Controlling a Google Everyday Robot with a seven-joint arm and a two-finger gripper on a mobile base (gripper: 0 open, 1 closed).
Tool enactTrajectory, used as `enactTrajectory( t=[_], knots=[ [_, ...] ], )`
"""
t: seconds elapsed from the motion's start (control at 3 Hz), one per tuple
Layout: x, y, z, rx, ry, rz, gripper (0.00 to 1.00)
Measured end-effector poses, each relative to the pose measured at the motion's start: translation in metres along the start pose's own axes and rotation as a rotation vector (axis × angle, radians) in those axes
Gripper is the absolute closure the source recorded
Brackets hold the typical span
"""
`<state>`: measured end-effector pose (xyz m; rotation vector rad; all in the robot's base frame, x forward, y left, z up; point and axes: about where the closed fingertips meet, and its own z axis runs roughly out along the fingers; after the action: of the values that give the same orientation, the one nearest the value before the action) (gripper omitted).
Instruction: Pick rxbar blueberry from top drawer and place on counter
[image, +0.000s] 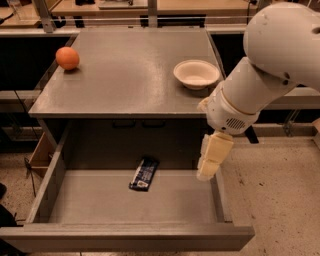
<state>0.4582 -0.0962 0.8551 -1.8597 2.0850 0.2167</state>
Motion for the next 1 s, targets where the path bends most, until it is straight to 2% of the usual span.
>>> enactTrajectory(
  t=[0.33,1.0],
  knots=[
    [-0.004,0.004,0.008,0.0,-0.007,-0.009,0.0],
    [-0.032,0.014,0.084,0.001,-0.116,0.02,0.0]
  ],
)
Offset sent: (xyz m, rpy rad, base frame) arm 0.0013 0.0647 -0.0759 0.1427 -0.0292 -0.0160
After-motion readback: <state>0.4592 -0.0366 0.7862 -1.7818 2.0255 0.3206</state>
